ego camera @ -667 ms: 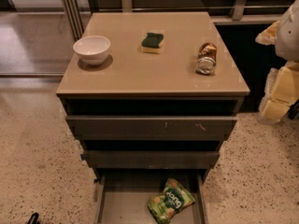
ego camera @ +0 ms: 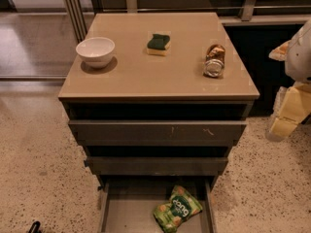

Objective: Pick green rice chip bag from bottom drawer and place on counter

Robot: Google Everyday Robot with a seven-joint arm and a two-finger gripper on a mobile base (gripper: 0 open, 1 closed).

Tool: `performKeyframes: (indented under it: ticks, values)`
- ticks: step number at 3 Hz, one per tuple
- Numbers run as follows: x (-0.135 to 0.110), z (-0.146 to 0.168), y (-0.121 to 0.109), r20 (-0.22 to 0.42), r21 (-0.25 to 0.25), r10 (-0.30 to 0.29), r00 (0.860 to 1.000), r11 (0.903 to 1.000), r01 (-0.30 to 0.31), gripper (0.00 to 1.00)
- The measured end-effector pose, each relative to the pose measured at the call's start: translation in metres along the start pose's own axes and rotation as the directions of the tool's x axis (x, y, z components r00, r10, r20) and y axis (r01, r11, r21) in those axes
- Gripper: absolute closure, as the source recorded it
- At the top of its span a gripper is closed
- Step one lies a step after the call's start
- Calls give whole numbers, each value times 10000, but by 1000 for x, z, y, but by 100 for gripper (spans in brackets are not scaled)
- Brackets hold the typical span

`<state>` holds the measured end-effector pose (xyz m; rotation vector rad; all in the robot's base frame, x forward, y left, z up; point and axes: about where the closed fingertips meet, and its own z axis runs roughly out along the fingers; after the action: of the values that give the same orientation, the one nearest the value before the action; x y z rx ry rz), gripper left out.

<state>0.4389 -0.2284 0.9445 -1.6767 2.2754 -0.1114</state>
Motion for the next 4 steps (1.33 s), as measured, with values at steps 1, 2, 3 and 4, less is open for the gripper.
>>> performKeyframes:
  ticks: [1, 2, 3, 4]
  values:
    - [20, 43, 7, -112, -125, 414, 9991, 9991, -416, 0]
    - [21, 46, 8, -109, -99, 413, 9991, 9991, -415, 0]
    - [24, 49, 10, 103, -183, 646, 9979, 9978, -644, 0]
    - [46, 85, 30, 767, -691, 1750, 9816, 9830, -1699, 0]
